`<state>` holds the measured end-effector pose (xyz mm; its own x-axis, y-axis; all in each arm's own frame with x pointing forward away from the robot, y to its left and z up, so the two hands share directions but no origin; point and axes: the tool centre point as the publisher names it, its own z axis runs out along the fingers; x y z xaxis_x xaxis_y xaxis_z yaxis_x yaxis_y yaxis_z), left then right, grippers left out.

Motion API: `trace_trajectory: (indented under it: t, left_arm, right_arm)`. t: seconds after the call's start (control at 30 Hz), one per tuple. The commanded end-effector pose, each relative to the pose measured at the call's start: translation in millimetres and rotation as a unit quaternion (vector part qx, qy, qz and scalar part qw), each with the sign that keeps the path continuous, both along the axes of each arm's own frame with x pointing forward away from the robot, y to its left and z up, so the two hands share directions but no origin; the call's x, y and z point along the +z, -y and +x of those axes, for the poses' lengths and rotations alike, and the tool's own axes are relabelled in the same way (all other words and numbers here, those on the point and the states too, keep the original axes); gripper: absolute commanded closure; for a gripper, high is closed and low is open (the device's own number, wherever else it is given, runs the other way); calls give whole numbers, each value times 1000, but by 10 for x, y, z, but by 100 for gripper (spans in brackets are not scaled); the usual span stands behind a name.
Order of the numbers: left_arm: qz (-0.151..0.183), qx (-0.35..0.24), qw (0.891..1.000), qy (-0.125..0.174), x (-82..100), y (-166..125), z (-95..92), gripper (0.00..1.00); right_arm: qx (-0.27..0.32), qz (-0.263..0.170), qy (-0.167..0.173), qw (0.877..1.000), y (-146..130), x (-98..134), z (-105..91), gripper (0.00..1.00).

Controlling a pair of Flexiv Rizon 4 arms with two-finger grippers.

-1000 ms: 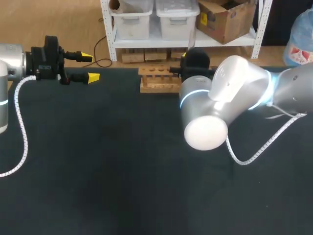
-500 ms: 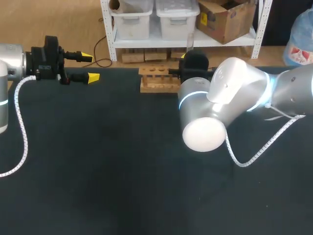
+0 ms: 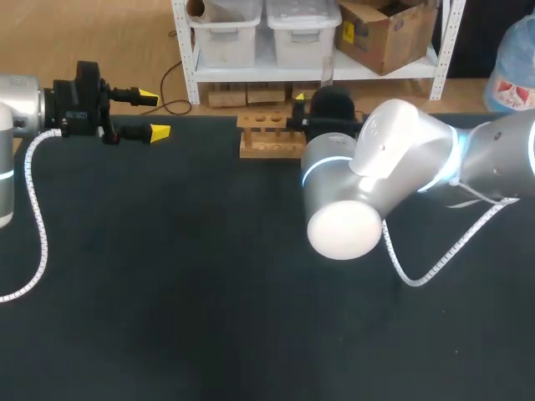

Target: Grasp the test tube, adjust it, and insert it.

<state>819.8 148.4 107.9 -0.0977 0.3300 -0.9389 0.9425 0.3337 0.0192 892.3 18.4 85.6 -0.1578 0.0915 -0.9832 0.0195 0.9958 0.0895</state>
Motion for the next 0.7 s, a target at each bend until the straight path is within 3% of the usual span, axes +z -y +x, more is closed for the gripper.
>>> trace_trajectory:
  t: [0.03, 0.33, 0.57, 0.6, 0.63, 0.7]
  left_arm:
    - [-1, 2, 1000, 2, -9, 1, -15, 0]
    - [-1, 2, 1000, 2, -9, 1, -15, 0]
    - [-1, 2, 1000, 2, -9, 1, -15, 0]
    - [-1, 2, 1000, 2, -9, 1, -15, 0]
    - [-1, 2, 1000, 2, -9, 1, -15, 0]
    - [-1, 2, 1000, 2, -9, 1, -15, 0]
  right_arm:
    - [29, 7, -16, 999, 88, 105, -98, 0]
    - [131, 23, -68, 989, 285, 198, -437, 0]
    - [245, 39, -114, 962, 399, 205, -639, 0]
    - [241, 38, -113, 963, 406, 210, -650, 0]
    - [270, 46, -118, 954, 413, 217, -671, 0]
    - [280, 48, -121, 951, 424, 229, -703, 0]
